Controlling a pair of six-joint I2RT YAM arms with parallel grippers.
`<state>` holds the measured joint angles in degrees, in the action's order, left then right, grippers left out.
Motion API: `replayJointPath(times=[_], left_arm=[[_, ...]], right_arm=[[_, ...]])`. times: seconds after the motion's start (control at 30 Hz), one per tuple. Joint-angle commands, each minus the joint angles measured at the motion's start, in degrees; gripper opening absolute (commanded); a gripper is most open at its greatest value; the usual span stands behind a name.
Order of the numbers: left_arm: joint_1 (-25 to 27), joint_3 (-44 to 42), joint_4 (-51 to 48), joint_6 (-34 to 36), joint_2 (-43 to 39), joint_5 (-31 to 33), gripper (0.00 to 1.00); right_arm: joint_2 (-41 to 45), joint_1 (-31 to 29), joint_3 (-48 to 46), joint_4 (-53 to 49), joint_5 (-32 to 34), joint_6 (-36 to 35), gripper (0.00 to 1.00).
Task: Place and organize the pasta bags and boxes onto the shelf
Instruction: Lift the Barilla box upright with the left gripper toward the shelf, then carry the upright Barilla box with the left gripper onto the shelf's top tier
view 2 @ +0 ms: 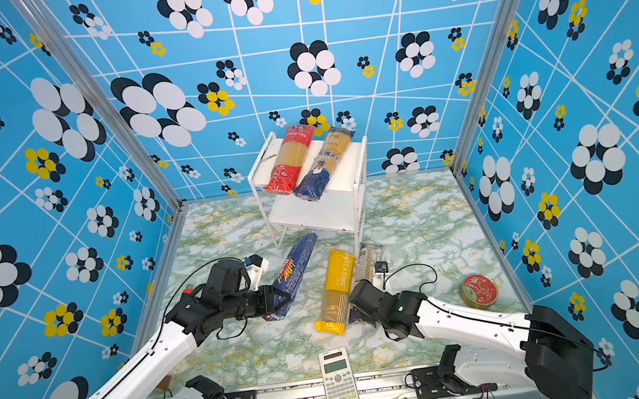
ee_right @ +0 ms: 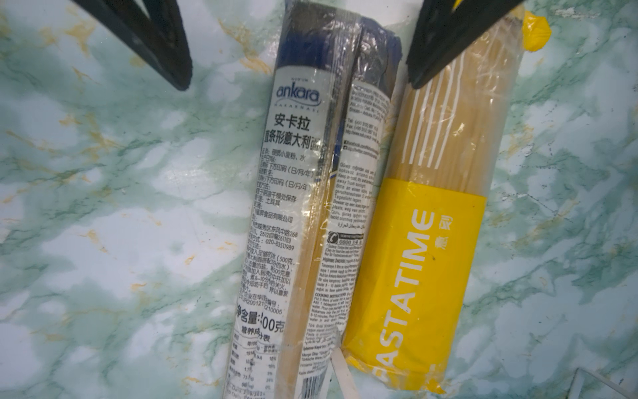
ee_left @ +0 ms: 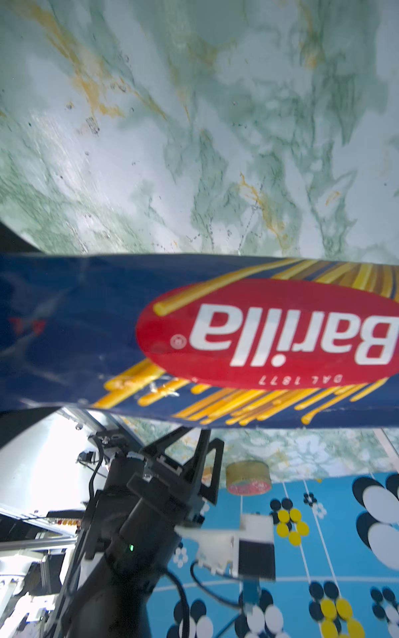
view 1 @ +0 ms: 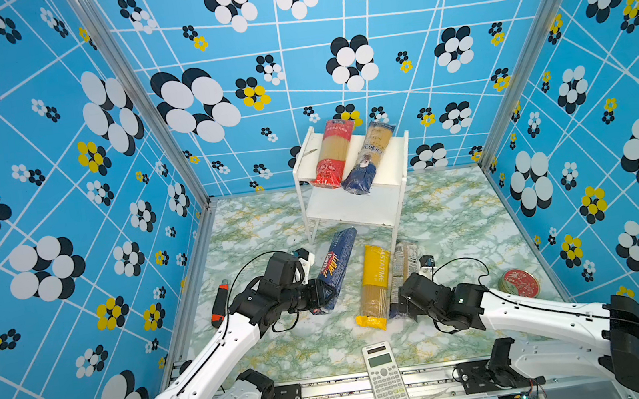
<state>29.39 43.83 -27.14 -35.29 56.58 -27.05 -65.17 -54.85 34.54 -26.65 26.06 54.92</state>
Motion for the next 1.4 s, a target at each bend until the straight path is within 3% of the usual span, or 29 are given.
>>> replayJointPath(times=[0.0, 0.43, 0.73, 1.13, 1.37], left_arm=[[-0.9, 5.8, 4.2, -1.6, -4.3, -8.8, 0.0], [-1.2, 10.7, 4.6, -8.3, -10.7, -20.0, 0.0], [-1.4, 12.8, 17.9, -18.6, -10.3, -27.5, 0.0], [-1.4, 20.5, 24.8, -25.1, -7.3, -28.3, 0.0], [-1.0, 28.3, 29.3, -29.5, -0.6, -26.1, 0.0]], right_arm=[[-0.1, 0.6, -0.2, -1.3, -0.3, -0.1, 0.99], [-0.8, 0.8, 0.0, -1.1, -0.7, -0.2, 0.99], [-0.8, 0.8, 0.1, -1.1, -0.8, -0.3, 0.99], [0.2, 1.0, -0.3, -0.9, -0.8, -1.1, 0.99], [1.0, 1.3, -0.2, -1.2, -0.8, -2.1, 0.99]])
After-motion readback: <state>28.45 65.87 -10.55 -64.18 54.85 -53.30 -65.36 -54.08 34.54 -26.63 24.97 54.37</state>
